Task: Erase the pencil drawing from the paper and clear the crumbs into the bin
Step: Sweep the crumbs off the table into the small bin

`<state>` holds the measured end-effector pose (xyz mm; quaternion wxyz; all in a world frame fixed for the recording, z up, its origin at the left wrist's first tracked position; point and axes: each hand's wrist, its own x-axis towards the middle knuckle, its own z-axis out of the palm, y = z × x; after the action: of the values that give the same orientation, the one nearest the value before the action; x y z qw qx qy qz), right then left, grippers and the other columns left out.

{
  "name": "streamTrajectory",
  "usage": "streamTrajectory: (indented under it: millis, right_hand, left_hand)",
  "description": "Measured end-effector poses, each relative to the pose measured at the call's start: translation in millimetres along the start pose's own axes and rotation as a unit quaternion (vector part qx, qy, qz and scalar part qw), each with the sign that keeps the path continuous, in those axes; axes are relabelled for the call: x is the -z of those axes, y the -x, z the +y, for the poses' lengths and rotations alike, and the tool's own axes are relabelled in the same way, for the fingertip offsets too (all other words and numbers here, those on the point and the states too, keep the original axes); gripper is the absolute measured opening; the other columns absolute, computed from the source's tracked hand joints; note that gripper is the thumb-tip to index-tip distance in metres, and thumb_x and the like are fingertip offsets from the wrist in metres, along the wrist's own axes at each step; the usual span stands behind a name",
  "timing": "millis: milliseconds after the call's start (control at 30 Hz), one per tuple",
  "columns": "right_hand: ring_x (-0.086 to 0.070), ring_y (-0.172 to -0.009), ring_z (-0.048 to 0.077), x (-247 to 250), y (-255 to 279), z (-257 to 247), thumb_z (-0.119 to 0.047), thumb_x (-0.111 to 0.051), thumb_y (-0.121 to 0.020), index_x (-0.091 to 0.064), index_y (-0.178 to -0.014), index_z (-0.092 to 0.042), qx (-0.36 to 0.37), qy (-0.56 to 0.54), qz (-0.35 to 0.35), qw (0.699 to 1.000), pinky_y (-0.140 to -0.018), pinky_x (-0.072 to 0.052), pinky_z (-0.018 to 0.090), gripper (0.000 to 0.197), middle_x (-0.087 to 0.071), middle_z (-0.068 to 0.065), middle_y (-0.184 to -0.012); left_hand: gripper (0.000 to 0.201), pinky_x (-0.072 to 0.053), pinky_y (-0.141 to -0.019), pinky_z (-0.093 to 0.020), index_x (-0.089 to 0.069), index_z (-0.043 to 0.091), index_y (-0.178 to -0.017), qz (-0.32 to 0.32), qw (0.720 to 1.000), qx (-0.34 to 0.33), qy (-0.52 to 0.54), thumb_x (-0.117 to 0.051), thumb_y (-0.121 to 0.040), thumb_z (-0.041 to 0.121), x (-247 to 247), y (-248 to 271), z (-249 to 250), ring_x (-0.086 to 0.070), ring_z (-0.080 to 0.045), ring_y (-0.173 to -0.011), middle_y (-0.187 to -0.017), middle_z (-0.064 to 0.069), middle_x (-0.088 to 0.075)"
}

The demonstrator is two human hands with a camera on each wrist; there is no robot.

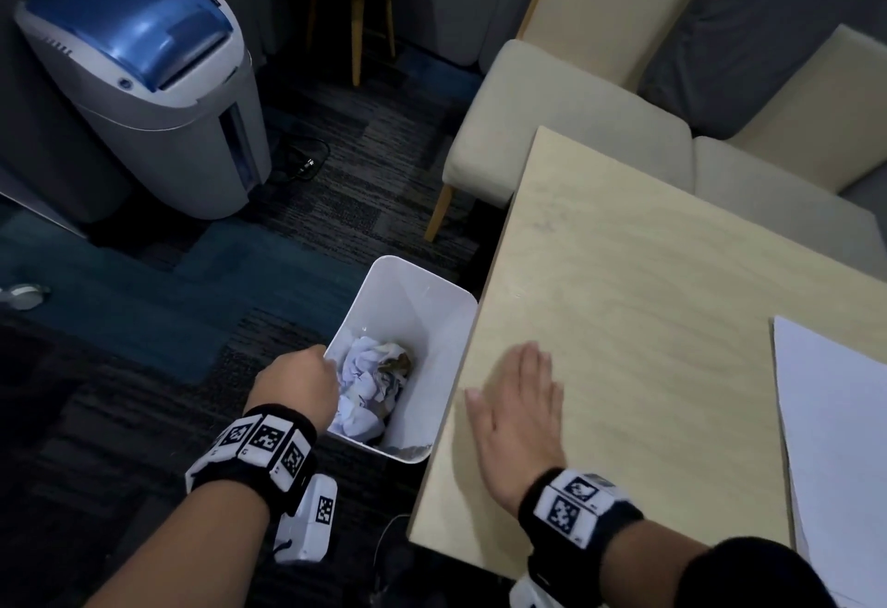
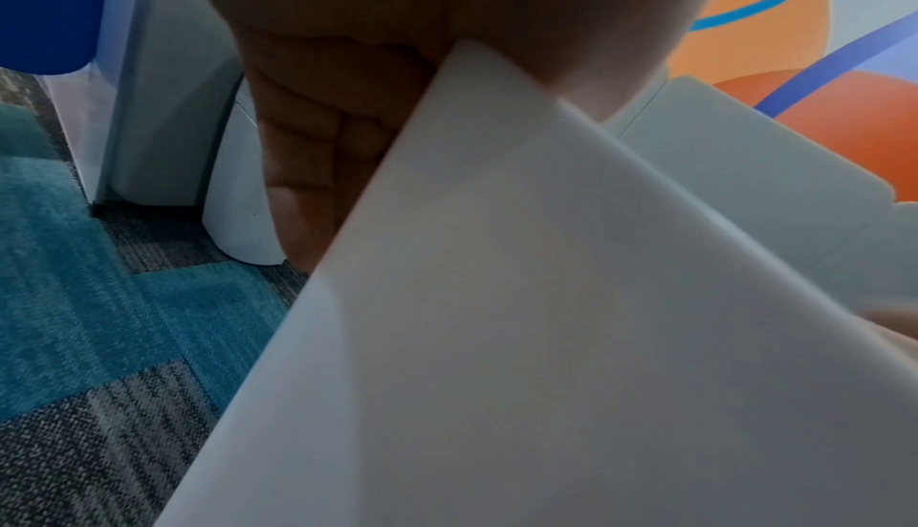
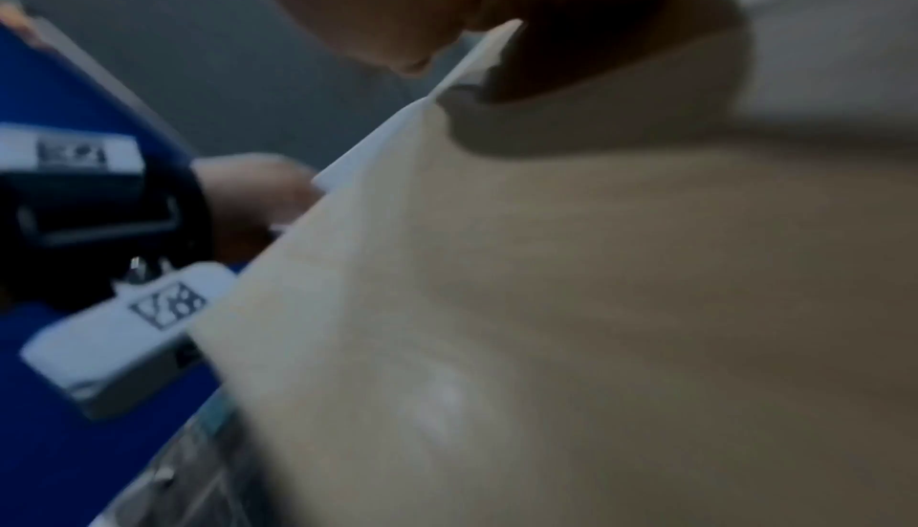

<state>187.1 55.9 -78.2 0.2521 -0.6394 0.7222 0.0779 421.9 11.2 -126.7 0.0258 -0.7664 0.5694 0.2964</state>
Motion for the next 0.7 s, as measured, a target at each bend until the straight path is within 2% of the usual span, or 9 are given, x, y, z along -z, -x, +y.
streamTrajectory:
  millis: [133,200,267,300,367,433,533,600,700]
  right_hand:
    - [0.027,-0.149,0.021,-8,-18,-50,-0.058,-0.008,-0.1,0.004,-0.158,-0.014,0.165,0.029,-0.015,0.986,-0.122,0.015,0.045,0.074,0.018,0.002,-0.164]
    - [0.007,-0.153,0.021,-2,-28,-71,-0.052,-0.024,-0.103,-0.032,-0.152,-0.016,0.223,-0.01,-0.037,0.974,-0.124,0.01,0.041,0.061,-0.012,0.006,-0.166]
    - [-0.034,-0.141,0.026,7,-32,-81,-0.049,-0.037,-0.102,-0.066,-0.111,-0.019,0.244,-0.014,-0.006,0.97,-0.124,-0.011,0.044,0.043,-0.058,0.009,-0.134]
    - [-0.052,-0.12,0.028,12,-32,-84,-0.05,-0.039,-0.102,-0.067,-0.093,-0.019,0.244,0.005,0.007,0.97,-0.115,-0.029,0.043,0.043,-0.067,0.008,-0.109]
    - [-0.059,-0.087,0.031,15,-29,-85,-0.043,-0.042,-0.103,-0.06,-0.084,-0.015,0.241,0.013,-0.014,0.97,-0.078,-0.043,0.036,0.038,-0.065,0.009,-0.088]
    - [-0.059,-0.084,0.032,13,-26,-84,-0.028,-0.049,-0.101,-0.047,-0.086,-0.019,0.249,-0.016,-0.035,0.968,-0.067,-0.036,0.033,0.018,-0.058,0.009,-0.089]
    - [-0.059,-0.087,0.032,12,-26,-85,-0.027,-0.05,-0.1,-0.049,-0.086,-0.018,0.258,0.003,-0.029,0.966,-0.071,-0.034,0.033,0.017,-0.063,0.014,-0.096]
    - [-0.061,-0.096,0.036,13,-26,-90,-0.019,-0.048,-0.1,-0.057,-0.1,-0.01,0.236,-0.004,-0.059,0.97,-0.075,-0.042,0.035,0.013,-0.064,0.018,-0.106]
    - [-0.042,-0.136,0.033,18,-25,-87,-0.005,-0.045,-0.095,-0.044,-0.138,-0.014,0.228,-0.091,-0.145,0.959,-0.109,-0.04,0.042,0.044,-0.03,0.011,-0.156]
  left_hand:
    - [0.023,-0.043,-0.067,-0.031,-0.057,0.016,-0.086,0.006,1.0,0.002,0.003,-0.038,-0.099,0.022,0,-1,0,-0.06,-0.03,-0.076,-0.075,-0.005,-0.06]
    - [0.025,-0.042,-0.066,-0.031,-0.055,0.018,-0.083,0.007,1.0,-0.001,0.005,-0.037,-0.099,0.025,1,-1,0,-0.059,-0.03,-0.074,-0.072,-0.004,-0.057]
    - [0.022,-0.04,-0.066,-0.03,-0.052,0.018,-0.081,0.009,1.0,-0.015,-0.011,-0.039,-0.098,0.026,2,1,0,-0.056,-0.029,-0.073,-0.07,-0.003,-0.054]
    - [0.021,-0.039,-0.066,-0.03,-0.051,0.018,-0.081,0.008,1.0,-0.02,-0.022,-0.04,-0.098,0.025,3,2,1,-0.055,-0.029,-0.073,-0.071,-0.003,-0.054]
    - [0.022,-0.04,-0.067,-0.031,-0.052,0.017,-0.084,0.008,0.999,-0.013,-0.028,-0.038,-0.099,0.025,7,2,1,-0.053,-0.029,-0.074,-0.079,-0.008,-0.061]
    - [0.025,-0.042,-0.07,-0.032,-0.058,0.015,-0.089,0.003,1.0,0.002,-0.024,-0.037,-0.099,0.025,9,2,2,-0.054,-0.03,-0.077,-0.091,-0.014,-0.068]
    - [0.027,-0.044,-0.073,-0.034,-0.06,0.014,-0.09,0.002,1.0,0.011,-0.019,-0.037,-0.099,0.025,12,3,2,-0.054,-0.031,-0.079,-0.096,-0.017,-0.069]
    - [0.03,-0.046,-0.077,-0.035,-0.062,0.013,-0.094,0.005,1.0,0.015,-0.027,-0.035,-0.1,0.025,13,4,2,-0.053,-0.031,-0.08,-0.096,-0.017,-0.069]
    - [0.032,-0.046,-0.075,-0.036,-0.063,0.012,-0.095,0.009,0.999,0.015,-0.035,-0.034,-0.1,0.025,12,3,1,-0.055,-0.031,-0.079,-0.085,-0.013,-0.065]
